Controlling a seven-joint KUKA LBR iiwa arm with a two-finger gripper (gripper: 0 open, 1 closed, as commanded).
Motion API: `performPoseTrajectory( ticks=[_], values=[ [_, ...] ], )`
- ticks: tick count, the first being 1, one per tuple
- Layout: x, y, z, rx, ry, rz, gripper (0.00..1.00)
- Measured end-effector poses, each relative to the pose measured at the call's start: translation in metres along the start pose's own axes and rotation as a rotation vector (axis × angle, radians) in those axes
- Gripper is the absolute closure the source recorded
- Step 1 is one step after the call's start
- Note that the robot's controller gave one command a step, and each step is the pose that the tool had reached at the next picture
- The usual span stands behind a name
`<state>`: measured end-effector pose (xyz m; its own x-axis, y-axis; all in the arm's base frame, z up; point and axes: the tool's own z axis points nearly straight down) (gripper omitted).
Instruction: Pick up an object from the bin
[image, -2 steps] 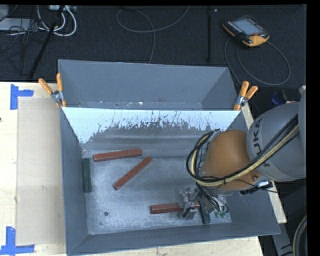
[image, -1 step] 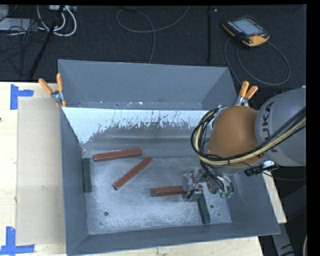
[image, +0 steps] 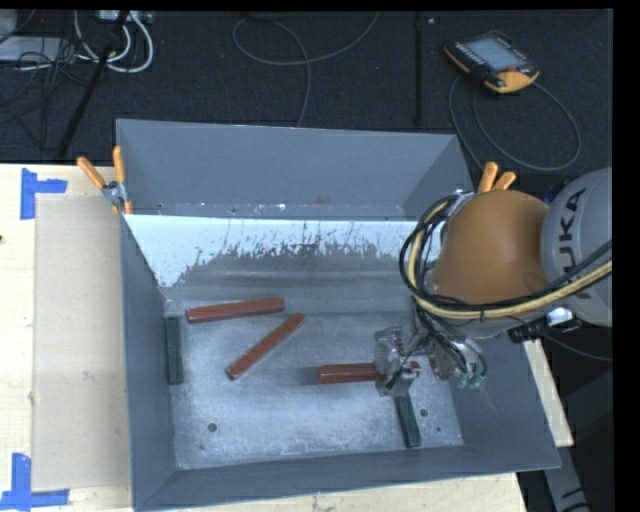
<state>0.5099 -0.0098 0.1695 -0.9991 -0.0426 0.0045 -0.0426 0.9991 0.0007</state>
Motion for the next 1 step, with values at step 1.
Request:
performPoseTrajectory(
  ticks=[1],
  values=[
    [-0.0167, 0.0305, -0.0628, 0.000, -0.001, 0.035, 1.00]
  ],
)
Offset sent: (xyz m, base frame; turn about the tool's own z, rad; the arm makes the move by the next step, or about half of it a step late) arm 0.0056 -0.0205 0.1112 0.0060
